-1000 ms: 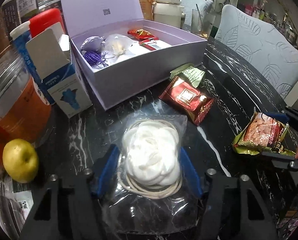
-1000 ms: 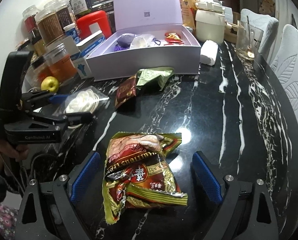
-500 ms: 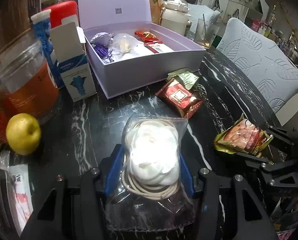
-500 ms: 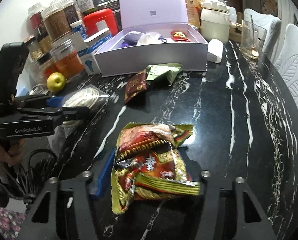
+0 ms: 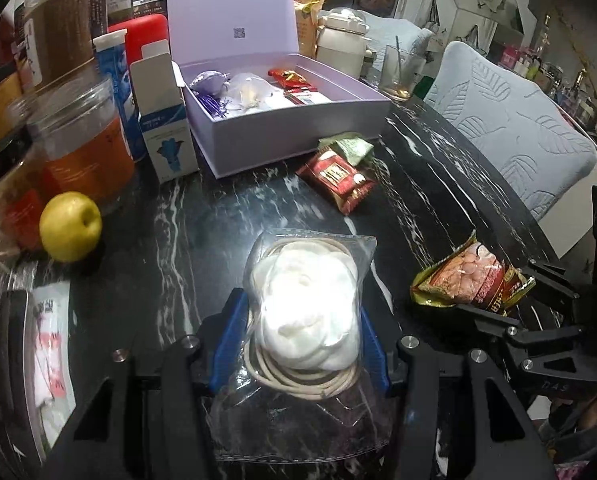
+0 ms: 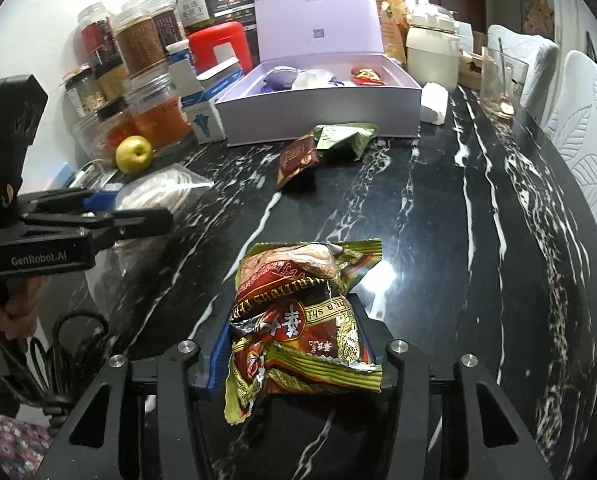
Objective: Organize soft objects
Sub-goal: 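Lift both held bags and carry them over the lavender box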
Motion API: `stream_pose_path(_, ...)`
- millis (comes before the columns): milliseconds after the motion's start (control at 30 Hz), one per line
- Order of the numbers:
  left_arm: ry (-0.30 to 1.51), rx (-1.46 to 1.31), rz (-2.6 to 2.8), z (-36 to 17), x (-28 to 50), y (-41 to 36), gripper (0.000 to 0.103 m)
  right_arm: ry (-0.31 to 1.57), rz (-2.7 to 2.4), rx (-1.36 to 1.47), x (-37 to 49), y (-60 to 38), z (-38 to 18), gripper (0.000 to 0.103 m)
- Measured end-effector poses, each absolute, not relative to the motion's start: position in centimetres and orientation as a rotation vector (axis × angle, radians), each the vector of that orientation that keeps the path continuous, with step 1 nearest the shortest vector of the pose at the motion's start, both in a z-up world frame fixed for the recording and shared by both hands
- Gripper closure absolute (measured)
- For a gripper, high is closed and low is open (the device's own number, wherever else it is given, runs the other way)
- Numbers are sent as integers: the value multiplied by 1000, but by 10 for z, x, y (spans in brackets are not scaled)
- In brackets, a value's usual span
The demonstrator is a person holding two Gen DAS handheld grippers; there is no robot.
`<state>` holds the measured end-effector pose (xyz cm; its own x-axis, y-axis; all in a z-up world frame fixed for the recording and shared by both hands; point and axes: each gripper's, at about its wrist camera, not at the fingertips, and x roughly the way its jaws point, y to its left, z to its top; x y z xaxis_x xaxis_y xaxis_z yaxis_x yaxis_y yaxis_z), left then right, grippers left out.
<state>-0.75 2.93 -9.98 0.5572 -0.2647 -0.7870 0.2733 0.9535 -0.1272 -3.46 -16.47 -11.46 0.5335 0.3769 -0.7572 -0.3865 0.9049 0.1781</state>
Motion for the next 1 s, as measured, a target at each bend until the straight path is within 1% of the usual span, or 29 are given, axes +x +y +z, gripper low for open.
stream_pose_path(267,932,-2,-362,-103,-33,20,50,882,450,2,-61,-165,-108,53)
stream_pose_path(500,898,-9,-383,-93,-48,16,50,854,439,22,-78,-167,-99,53)
stream_pose_path(700,863,-17,-399,-79,-53,15,50,822,441,38,-88,-167,-86,53)
stream_pose_path(1000,778,-24,-389,-43,-51,19,50,759,459,20,-89,-164,-56,53)
